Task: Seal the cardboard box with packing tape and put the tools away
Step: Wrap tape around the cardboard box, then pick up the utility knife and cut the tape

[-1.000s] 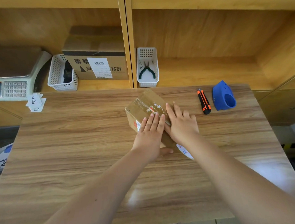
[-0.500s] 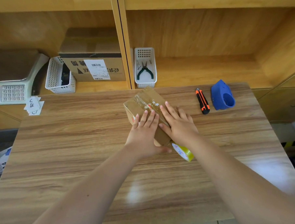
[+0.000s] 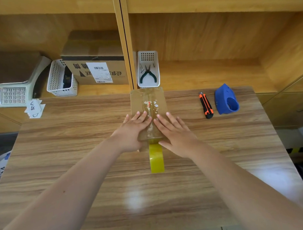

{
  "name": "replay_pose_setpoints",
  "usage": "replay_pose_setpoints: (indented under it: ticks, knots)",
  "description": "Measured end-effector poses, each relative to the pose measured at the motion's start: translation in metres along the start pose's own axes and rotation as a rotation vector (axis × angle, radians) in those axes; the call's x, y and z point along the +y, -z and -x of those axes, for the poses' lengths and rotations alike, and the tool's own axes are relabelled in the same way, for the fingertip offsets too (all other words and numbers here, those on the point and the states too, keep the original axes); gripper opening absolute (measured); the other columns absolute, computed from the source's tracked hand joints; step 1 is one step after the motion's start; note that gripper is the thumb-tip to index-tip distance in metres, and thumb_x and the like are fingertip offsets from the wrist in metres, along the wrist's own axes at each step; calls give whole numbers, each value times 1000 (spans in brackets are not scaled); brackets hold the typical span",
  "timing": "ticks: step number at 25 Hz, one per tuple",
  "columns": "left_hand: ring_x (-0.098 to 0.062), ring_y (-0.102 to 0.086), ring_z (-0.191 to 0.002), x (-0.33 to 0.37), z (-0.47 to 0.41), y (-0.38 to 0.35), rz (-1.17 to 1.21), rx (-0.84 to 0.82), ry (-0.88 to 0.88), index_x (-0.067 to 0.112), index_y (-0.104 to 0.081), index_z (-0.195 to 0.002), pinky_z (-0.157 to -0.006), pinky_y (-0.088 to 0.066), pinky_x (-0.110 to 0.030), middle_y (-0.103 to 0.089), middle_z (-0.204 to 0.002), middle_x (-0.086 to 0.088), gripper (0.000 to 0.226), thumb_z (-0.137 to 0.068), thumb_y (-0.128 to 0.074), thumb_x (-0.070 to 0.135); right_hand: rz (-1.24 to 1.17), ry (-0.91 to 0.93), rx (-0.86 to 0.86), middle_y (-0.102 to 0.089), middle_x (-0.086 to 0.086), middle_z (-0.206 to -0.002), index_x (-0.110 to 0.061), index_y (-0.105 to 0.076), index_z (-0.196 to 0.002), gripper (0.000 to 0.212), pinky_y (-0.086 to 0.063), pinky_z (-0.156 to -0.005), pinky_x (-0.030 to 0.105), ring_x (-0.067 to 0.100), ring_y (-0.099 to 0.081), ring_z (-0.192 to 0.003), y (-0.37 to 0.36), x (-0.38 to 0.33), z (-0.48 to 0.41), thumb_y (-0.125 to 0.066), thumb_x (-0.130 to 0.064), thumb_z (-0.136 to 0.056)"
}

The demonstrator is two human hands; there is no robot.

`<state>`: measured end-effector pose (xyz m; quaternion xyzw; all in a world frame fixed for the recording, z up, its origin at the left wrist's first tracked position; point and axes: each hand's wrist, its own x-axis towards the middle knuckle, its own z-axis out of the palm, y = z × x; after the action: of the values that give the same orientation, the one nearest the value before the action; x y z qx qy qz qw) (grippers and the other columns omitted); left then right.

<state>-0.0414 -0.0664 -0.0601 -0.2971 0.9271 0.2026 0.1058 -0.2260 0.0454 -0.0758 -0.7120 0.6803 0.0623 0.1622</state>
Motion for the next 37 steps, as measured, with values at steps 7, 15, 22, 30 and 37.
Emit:
replay_pose_setpoints:
  ticks: [7, 15, 22, 30, 37]
  knots:
    - [-21, 16, -150, 19, 9, -22, 6, 160, 56, 26, 4, -156, -122, 2, -49, 11, -165, -2, 95, -84, -42, 69, -195, 2, 23, 17, -16, -159, -38, 8, -151, 69, -2, -119, 43, 11, 16, -147, 8, 32, 3, -23, -62, -95]
    - [-29, -27, -139, 13, 12, -37, 355, 531, 240, 30, -41, -141, -116, -23, -50, -34, -154, 1, 74, -76, -57, 63, -697, -460, 180, -23, -4, -160, -36, -17, -150, 72, -26, -115, 52, 21, -20, -147, -23, 110, -1, -47, -58, -89]
    - [-22, -42, -123, 42, -23, -24, 88, 564, 91, 23, -53, -135, -103, -31, -43, -57, -137, 5, 72, -74, -61, 61, -842, -553, 283, -33, -1, -155, -26, -31, -148, 68, -23, -116, 45, 20, -22, -145, -41, 139, -12, -58, -47, -89]
    - [-24, -53, -122, 63, -53, -32, 76, 544, -2, 22, -72, -108, -101, -38, -46, -65, -128, 1, 50, -75, -62, 58, -941, -945, 532, -50, 11, -132, -14, -43, -139, 55, -37, -103, 46, 32, -38, -128, -61, 178, -37, -60, -29, -89]
    - [-19, -50, -120, 37, -29, -28, 76, 592, 115, 24, -72, -106, -101, -35, -42, -64, -127, 4, 47, -74, -63, 57, -653, -1095, 282, -42, 18, -134, -7, -43, -134, 54, -38, -102, 50, 37, -38, -125, -72, 213, -65, -59, -37, -91]
